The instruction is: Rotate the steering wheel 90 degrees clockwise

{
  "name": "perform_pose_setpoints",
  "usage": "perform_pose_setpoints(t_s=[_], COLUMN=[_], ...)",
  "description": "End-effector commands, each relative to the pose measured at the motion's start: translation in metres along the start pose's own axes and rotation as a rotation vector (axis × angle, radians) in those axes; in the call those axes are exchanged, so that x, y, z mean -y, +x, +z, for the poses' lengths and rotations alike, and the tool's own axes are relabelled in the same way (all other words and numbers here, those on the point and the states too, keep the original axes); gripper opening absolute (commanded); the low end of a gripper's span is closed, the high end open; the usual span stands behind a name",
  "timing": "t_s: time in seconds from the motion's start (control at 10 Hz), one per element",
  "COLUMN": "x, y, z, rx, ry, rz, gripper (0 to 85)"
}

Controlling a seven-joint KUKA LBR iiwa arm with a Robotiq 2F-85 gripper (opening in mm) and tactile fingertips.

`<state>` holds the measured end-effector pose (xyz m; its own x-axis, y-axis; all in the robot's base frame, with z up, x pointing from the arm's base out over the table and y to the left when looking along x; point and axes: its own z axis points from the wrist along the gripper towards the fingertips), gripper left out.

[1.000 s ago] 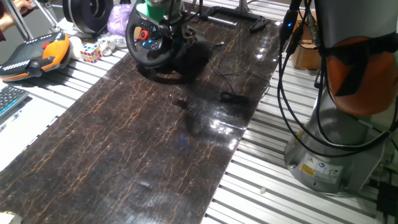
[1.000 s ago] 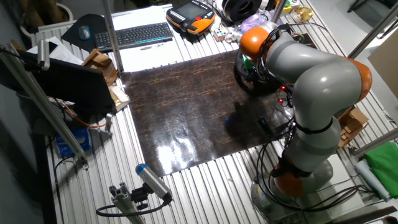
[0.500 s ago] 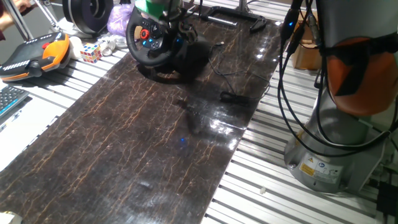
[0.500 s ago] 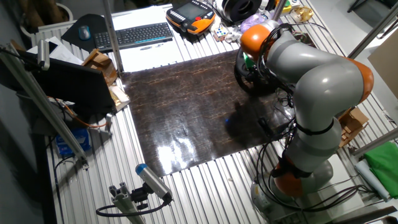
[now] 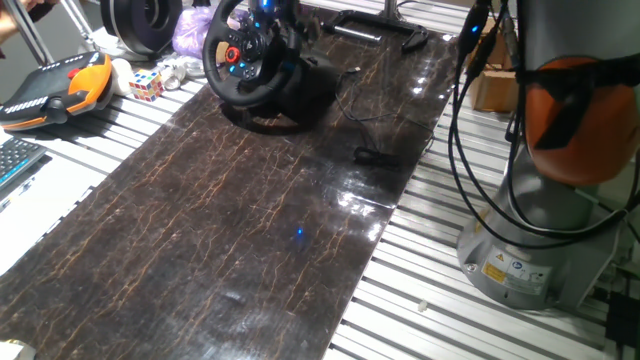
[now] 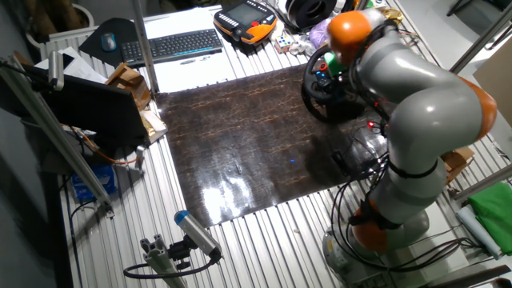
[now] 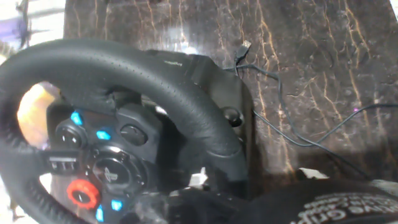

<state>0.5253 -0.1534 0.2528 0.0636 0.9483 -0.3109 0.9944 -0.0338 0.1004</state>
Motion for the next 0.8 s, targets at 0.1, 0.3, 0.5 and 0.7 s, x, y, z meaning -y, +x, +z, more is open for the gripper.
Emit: perform_pose_setpoints(t_s=[0.1,0.3,0.5,0.7], x=[0.005,0.014,0.021,0.024], y=[-0.007,-0.010,-0.011,-0.010], z=[-0.010,-0.021,-0.031,-0.040], rx=[-0.051,-0.087,-0.106,-0.194], ry=[-0.002,-0.003,-0.004,-0.017], rz=[-0.078,-0.188,-0.307,-0.411], gripper=[27.0,0.7,0.7,0.7])
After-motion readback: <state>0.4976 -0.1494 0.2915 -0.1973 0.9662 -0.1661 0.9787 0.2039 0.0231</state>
